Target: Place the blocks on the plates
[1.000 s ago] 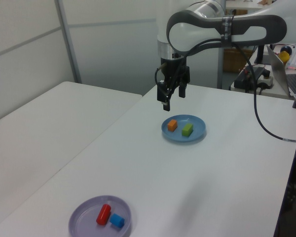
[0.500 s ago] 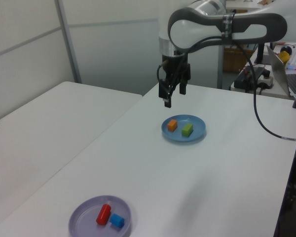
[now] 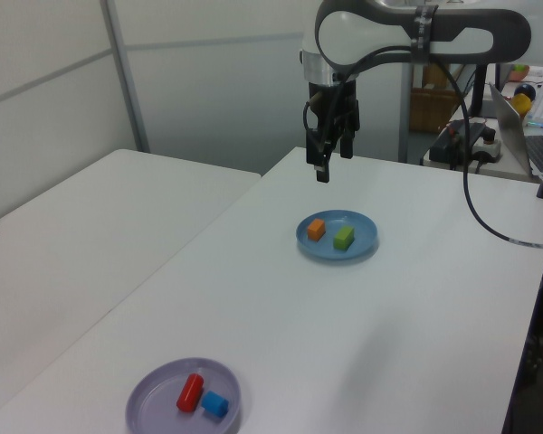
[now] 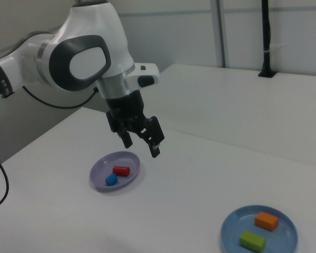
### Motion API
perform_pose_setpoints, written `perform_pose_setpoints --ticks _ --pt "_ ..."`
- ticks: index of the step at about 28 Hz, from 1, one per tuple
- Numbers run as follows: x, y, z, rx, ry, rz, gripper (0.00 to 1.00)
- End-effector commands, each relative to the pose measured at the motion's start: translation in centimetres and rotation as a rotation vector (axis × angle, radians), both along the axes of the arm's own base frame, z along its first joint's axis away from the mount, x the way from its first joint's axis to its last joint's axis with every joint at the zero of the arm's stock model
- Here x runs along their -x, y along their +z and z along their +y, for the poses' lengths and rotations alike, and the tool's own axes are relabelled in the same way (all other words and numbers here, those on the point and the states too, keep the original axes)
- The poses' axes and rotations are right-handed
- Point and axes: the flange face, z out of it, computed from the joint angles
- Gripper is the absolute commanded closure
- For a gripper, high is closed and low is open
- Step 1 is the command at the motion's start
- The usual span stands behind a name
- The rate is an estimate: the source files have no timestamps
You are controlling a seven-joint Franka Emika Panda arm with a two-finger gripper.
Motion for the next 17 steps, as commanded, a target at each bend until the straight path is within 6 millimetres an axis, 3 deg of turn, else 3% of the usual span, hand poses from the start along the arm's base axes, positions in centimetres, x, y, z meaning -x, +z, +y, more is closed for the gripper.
perform_pose_setpoints --ticks 1,17 --pt "-0.42 0.15 0.15 -0.027 -0.026 0.002 0.0" --pt "-0.39 0.21 -0.04 -0.049 -0.03 0.0 0.0"
